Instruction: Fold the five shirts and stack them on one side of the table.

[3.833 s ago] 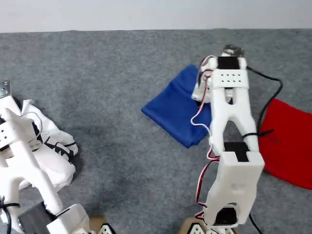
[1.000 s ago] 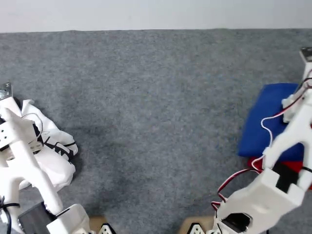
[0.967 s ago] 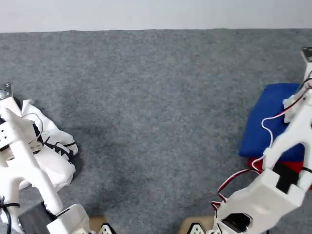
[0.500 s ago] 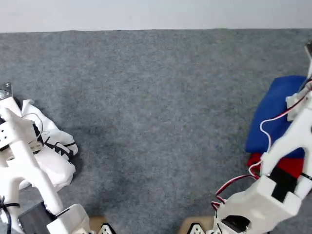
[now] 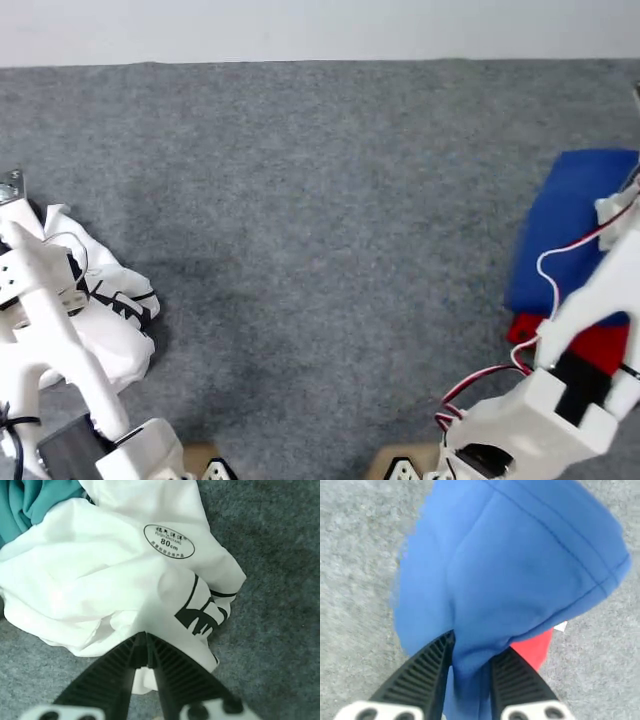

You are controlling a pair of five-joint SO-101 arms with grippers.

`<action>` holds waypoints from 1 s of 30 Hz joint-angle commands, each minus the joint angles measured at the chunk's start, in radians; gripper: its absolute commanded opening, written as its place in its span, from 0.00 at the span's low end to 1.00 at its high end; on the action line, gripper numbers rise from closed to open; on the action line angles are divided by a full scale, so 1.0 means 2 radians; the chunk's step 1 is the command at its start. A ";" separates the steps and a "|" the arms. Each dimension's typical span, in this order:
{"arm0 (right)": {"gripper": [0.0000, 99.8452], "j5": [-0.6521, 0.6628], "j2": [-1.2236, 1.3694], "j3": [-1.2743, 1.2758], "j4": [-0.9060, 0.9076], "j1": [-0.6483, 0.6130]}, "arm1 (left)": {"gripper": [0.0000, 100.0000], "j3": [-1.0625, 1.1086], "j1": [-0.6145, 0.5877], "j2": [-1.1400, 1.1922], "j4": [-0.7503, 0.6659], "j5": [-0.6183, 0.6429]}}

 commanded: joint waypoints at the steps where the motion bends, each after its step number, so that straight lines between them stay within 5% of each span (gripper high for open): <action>1: 0.01 0.014 0.009 -0.008 0.016 0.026 | 0.01 -0.003 0.002 -0.015 -0.005 -0.003; 24: 0.02 0.084 0.173 -0.010 -0.093 0.113 | 0.01 -0.002 0.002 -0.014 -0.016 -0.003; 30: 0.22 0.055 0.169 -0.012 -0.090 0.113 | 0.01 -0.002 0.002 -0.014 -0.016 -0.002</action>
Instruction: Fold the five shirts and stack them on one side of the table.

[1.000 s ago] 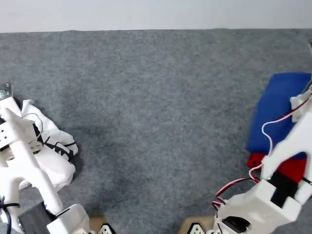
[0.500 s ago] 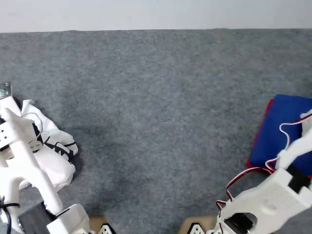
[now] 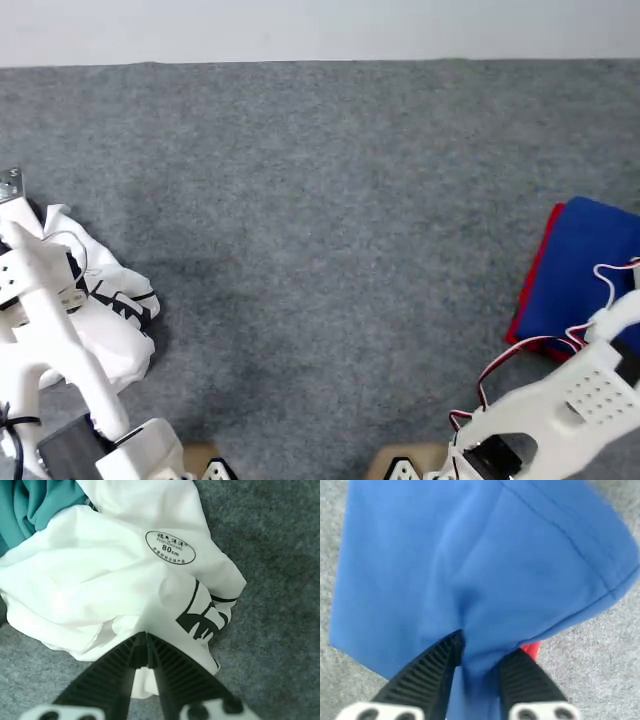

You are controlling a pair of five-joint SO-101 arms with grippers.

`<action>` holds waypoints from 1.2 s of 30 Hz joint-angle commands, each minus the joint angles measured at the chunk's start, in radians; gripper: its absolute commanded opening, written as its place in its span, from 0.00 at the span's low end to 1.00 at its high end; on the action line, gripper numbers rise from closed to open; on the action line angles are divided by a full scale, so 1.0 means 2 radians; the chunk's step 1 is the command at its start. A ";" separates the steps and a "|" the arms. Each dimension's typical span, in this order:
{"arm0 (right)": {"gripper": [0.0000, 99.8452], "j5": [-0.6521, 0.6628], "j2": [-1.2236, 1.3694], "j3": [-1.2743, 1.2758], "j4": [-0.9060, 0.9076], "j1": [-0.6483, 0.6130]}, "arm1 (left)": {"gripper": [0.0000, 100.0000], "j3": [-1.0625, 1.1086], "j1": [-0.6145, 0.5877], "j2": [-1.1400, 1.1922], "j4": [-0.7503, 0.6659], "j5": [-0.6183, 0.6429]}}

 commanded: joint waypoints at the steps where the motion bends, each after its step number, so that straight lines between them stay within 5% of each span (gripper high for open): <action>1: 0.26 -0.034 -0.026 -0.012 -0.006 0.005 | 0.01 -0.002 0.002 -0.014 -0.006 -0.002; 11: 0.30 -0.056 -0.087 -0.008 0.044 -0.055 | 0.01 -0.002 0.002 -0.014 -0.006 -0.002; 18: 0.01 -0.056 -0.034 -0.008 0.042 -0.099 | 0.01 -0.002 0.002 -0.014 -0.006 -0.002; 29: 0.01 -0.071 0.081 -0.011 0.001 -0.141 | 0.01 -0.002 0.002 -0.014 -0.006 -0.002; 36: 0.01 -0.070 -0.009 -0.012 0.006 -0.126 | 0.01 -0.002 0.002 -0.014 -0.006 -0.002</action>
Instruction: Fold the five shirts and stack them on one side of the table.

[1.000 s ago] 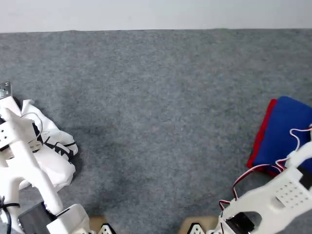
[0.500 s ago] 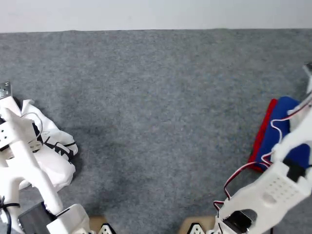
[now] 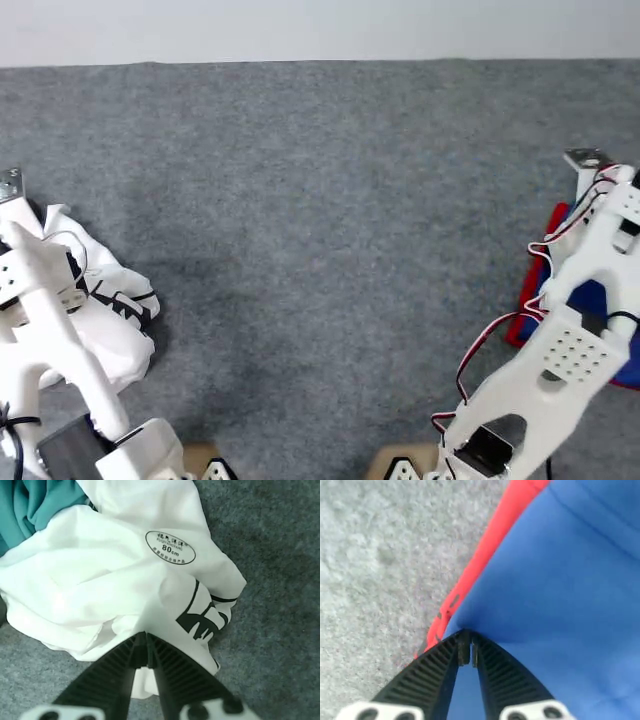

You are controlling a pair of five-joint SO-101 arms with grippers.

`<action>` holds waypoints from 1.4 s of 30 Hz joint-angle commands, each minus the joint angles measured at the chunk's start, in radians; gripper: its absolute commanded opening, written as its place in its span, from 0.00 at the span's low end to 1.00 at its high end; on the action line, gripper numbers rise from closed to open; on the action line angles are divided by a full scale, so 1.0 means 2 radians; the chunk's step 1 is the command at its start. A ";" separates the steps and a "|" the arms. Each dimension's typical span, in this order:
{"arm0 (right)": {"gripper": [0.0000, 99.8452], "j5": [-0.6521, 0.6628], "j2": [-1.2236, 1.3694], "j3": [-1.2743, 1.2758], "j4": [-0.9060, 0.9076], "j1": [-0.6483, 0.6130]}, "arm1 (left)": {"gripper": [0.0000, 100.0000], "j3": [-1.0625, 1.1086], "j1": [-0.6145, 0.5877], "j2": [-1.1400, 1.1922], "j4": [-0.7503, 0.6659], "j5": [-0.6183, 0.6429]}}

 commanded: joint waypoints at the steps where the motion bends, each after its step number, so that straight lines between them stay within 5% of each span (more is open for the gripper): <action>1: 0.01 -0.005 -0.087 -0.012 -0.015 0.010 | 0.01 -0.002 0.002 -0.014 -0.006 -0.002; 15: 0.01 -0.005 0.052 -0.012 -0.231 -0.004 | 0.01 -0.001 0.002 -0.014 -0.006 -0.002; 24: 0.01 -0.005 -0.016 -0.020 -0.161 -0.015 | 0.01 0.015 0.002 -0.015 -0.006 -0.003; 33: 0.01 0.000 -0.120 -0.020 -0.046 0.082 | 0.01 0.014 0.002 -0.015 -0.006 -0.003; 42: 0.01 0.060 -0.088 0.014 -0.016 0.188 | 0.01 0.015 0.002 -0.015 -0.006 -0.003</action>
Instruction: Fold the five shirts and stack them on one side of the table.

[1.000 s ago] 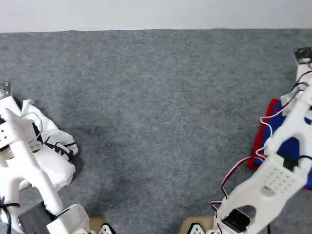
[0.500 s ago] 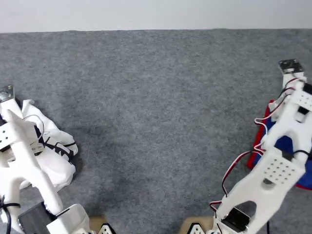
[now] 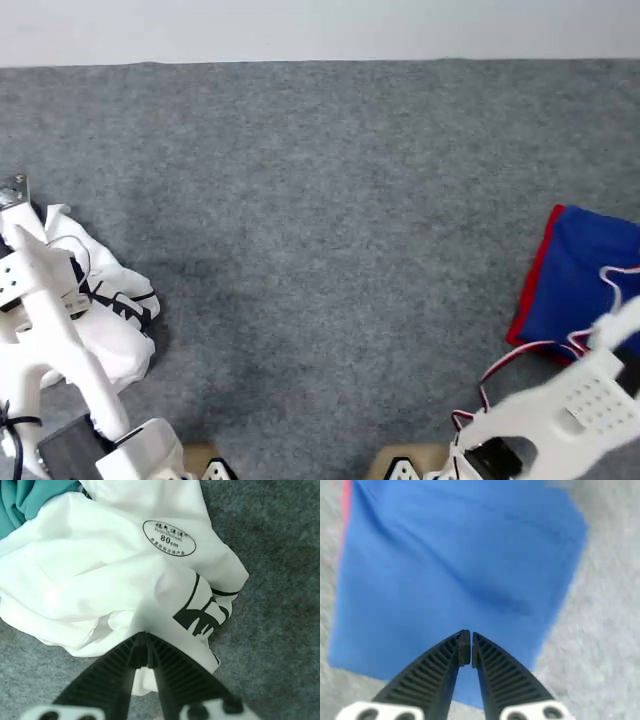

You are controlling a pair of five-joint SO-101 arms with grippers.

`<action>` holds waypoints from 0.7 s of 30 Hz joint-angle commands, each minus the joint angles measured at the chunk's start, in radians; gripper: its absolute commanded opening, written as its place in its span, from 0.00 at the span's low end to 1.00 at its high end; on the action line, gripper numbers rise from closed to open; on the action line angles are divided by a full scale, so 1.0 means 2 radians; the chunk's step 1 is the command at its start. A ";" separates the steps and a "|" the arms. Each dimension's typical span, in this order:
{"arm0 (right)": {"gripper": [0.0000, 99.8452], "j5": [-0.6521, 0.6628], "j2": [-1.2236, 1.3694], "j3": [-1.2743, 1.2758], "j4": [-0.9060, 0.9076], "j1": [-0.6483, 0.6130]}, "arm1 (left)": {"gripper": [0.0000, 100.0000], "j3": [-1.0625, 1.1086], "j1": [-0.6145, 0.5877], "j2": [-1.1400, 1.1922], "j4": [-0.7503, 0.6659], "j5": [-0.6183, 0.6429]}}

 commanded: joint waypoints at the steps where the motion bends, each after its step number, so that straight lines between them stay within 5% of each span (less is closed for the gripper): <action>1: 0.01 0.022 0.016 0.010 0.003 0.035 | 0.01 -0.002 0.002 -0.015 -0.006 -0.003; 12: 0.01 0.018 0.044 -0.048 0.048 0.031 | 0.01 -0.004 0.002 -0.018 0.004 -0.004; 21: 0.01 -0.041 -0.061 -0.048 0.112 -0.043 | 0.02 -0.028 0.002 -0.019 0.041 -0.104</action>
